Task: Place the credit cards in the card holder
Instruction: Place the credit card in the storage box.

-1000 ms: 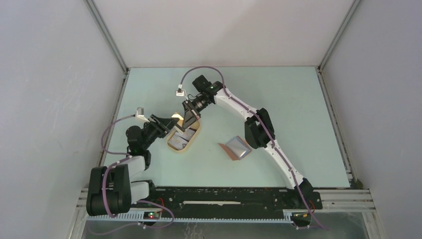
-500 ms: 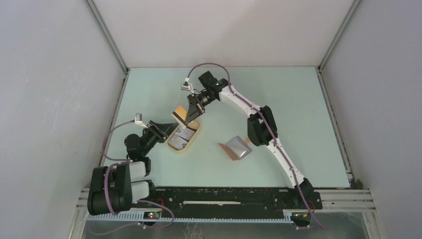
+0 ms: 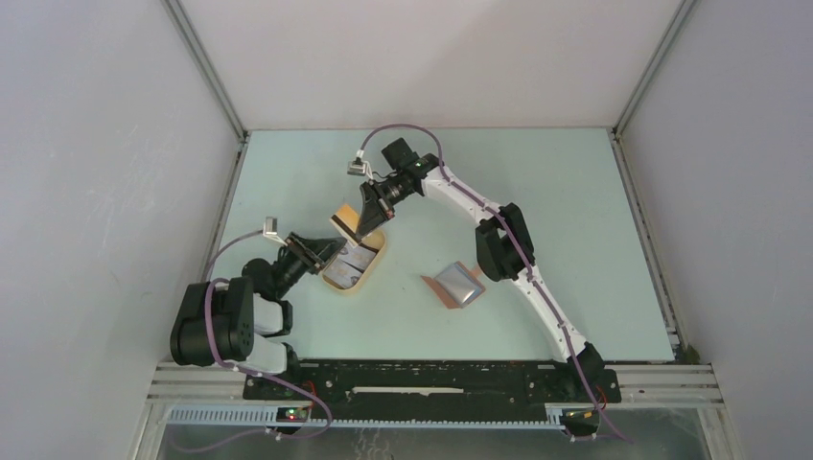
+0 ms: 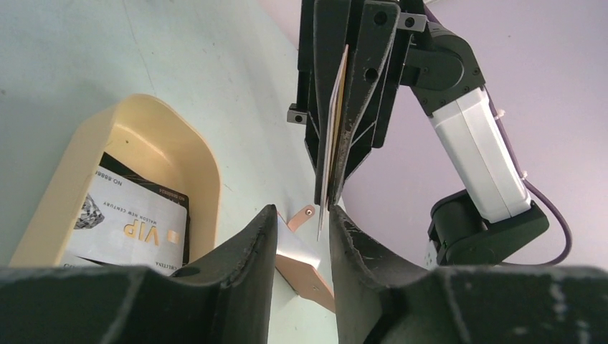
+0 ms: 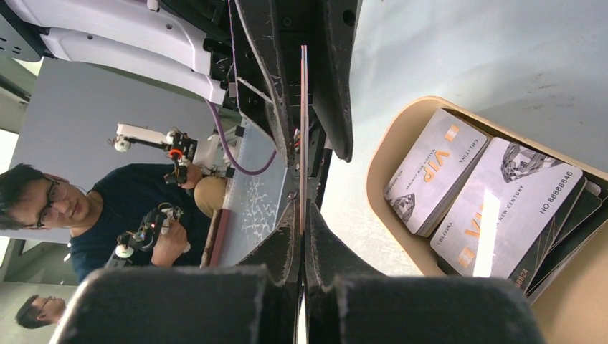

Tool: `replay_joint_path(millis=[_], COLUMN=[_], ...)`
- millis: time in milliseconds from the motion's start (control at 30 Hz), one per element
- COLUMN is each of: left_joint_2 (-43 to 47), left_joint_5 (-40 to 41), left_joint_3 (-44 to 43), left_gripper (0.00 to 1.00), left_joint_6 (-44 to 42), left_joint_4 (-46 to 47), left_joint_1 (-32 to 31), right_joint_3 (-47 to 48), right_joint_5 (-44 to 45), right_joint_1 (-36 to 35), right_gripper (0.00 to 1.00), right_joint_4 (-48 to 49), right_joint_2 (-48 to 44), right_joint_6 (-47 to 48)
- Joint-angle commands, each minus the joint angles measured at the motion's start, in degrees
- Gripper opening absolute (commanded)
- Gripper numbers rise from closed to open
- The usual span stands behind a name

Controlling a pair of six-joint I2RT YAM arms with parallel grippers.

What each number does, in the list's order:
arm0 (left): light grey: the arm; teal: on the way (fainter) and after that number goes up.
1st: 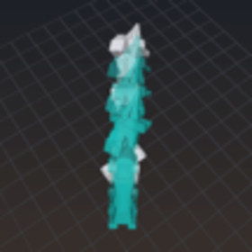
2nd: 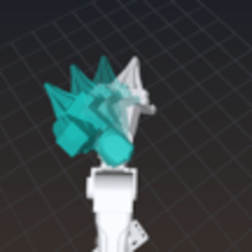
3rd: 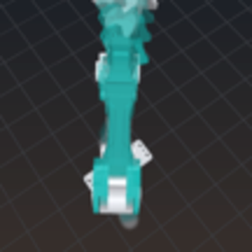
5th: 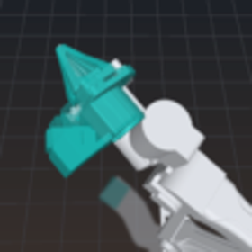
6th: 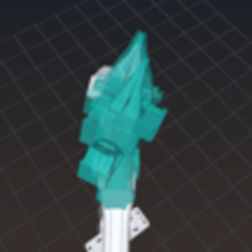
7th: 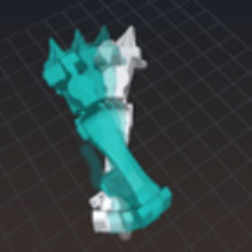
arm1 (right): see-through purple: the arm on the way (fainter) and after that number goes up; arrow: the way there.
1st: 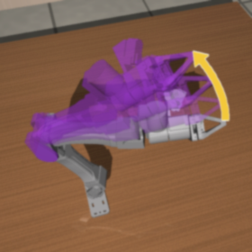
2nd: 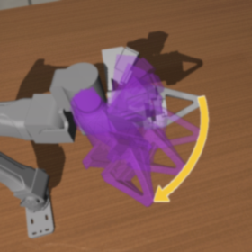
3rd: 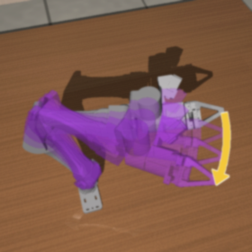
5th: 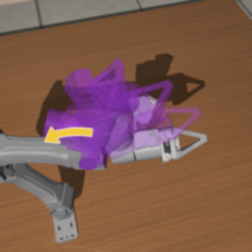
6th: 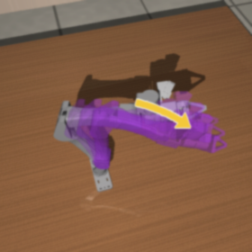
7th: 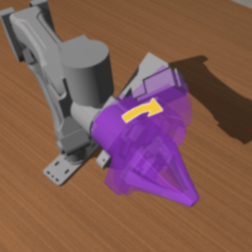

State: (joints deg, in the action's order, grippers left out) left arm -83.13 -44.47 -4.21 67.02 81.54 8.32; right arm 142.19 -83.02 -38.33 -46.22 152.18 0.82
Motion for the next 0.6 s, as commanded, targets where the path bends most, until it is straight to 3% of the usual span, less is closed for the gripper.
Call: replay_joint_path(millis=[0,333,567], left_joint_2=[0.99,-0.18,2.24], left_joint_5=[-2.29,-2.72,-3.26], left_joint_3=[-0.65,-1.28,-0.63], left_gripper=[0.37,0.33,0.38], left_joint_6=[0.48,0.13,-0.08], left_joint_4=[5.38,5.39,5.39], left_joint_1=[0.48,0.50,0.46], right_joint_3=[0.02,-0.25,-0.33], right_joint_5=[-2.44,-3.20,-3.12], right_joint_1=[-0.22,-0.52,-0.43], right_gripper=[0.00,0.00,0.00], right_joint_4=[2.32,3.19,3.62], right_joint_2=[-1.80,-1.97,-1.96], right_joint_6=[-2.41,-3.45,-3.85])
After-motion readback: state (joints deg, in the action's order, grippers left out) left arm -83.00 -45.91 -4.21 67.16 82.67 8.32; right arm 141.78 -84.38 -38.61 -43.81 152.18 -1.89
